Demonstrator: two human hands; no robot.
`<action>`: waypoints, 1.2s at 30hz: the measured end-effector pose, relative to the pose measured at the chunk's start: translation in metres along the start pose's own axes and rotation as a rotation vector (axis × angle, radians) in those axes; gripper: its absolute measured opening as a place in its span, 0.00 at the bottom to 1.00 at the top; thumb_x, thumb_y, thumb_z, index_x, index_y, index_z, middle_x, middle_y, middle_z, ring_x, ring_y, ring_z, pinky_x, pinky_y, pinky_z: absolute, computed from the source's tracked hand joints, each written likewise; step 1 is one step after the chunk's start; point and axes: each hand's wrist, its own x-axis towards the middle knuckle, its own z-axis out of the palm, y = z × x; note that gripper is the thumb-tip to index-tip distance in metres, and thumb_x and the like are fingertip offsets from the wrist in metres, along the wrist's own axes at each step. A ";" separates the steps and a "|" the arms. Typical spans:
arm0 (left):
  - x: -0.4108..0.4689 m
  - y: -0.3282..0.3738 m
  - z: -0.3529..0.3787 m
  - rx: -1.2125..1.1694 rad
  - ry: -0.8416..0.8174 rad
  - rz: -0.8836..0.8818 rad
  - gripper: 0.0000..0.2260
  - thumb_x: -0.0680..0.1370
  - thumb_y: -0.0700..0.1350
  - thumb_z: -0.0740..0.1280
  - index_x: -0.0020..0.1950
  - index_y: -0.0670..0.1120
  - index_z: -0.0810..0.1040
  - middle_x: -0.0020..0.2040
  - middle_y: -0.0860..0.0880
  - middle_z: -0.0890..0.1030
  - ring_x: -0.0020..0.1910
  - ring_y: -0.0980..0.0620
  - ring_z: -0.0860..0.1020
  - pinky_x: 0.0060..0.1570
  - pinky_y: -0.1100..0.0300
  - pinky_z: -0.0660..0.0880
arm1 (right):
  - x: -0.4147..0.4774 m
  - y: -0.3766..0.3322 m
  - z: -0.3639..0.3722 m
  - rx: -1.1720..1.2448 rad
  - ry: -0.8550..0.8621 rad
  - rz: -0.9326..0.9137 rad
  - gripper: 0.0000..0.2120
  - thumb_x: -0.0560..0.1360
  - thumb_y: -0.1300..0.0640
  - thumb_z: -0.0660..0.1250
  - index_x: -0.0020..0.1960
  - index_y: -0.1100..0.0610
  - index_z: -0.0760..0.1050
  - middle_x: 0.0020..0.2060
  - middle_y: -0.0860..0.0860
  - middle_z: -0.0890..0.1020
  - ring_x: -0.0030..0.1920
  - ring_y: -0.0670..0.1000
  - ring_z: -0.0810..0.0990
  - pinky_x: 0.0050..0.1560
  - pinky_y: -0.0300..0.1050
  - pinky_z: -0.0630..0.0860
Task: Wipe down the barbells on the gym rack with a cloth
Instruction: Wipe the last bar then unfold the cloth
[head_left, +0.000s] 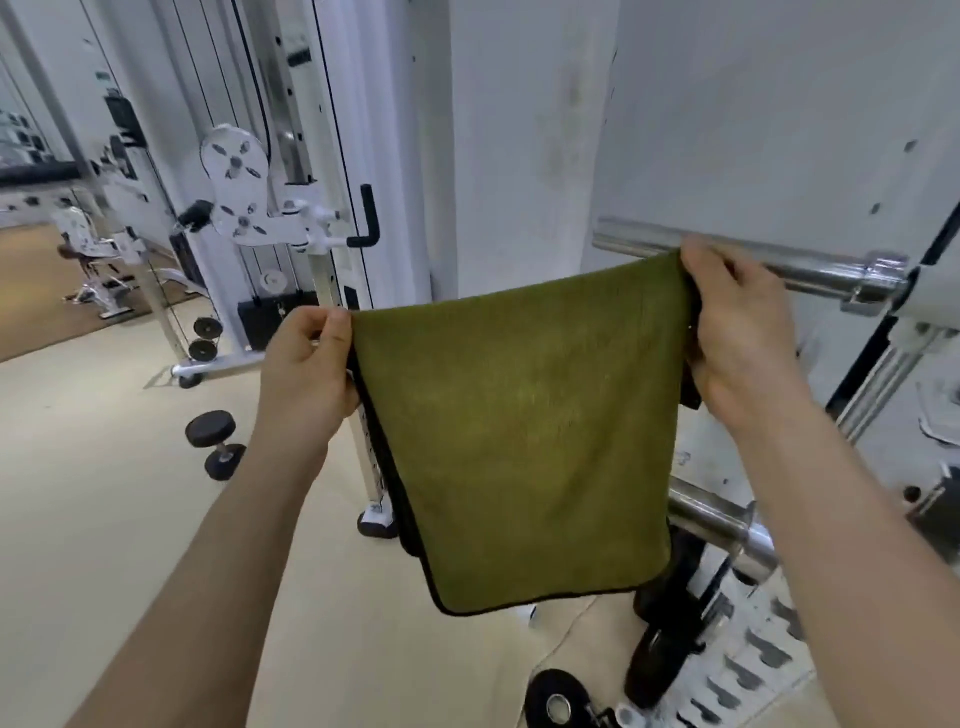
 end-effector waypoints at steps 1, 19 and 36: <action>0.018 0.003 -0.004 -0.004 0.003 0.039 0.09 0.82 0.50 0.59 0.44 0.51 0.73 0.36 0.49 0.73 0.28 0.54 0.71 0.27 0.60 0.69 | 0.011 -0.002 0.013 0.003 -0.012 -0.046 0.11 0.80 0.51 0.64 0.41 0.52 0.79 0.32 0.43 0.78 0.36 0.42 0.77 0.38 0.41 0.77; 0.284 -0.102 0.053 -0.305 -0.238 -0.023 0.07 0.83 0.44 0.59 0.46 0.45 0.71 0.51 0.42 0.77 0.53 0.46 0.80 0.56 0.57 0.77 | 0.207 0.139 0.125 -0.273 -0.068 0.117 0.07 0.79 0.55 0.65 0.47 0.58 0.79 0.47 0.54 0.78 0.51 0.51 0.79 0.50 0.47 0.82; 0.337 -0.339 0.133 0.405 -0.546 -0.218 0.07 0.82 0.51 0.59 0.48 0.51 0.73 0.34 0.53 0.74 0.32 0.52 0.72 0.32 0.58 0.67 | 0.226 0.349 0.068 -0.720 -0.362 1.037 0.09 0.79 0.53 0.65 0.46 0.59 0.78 0.32 0.50 0.75 0.26 0.45 0.73 0.23 0.38 0.71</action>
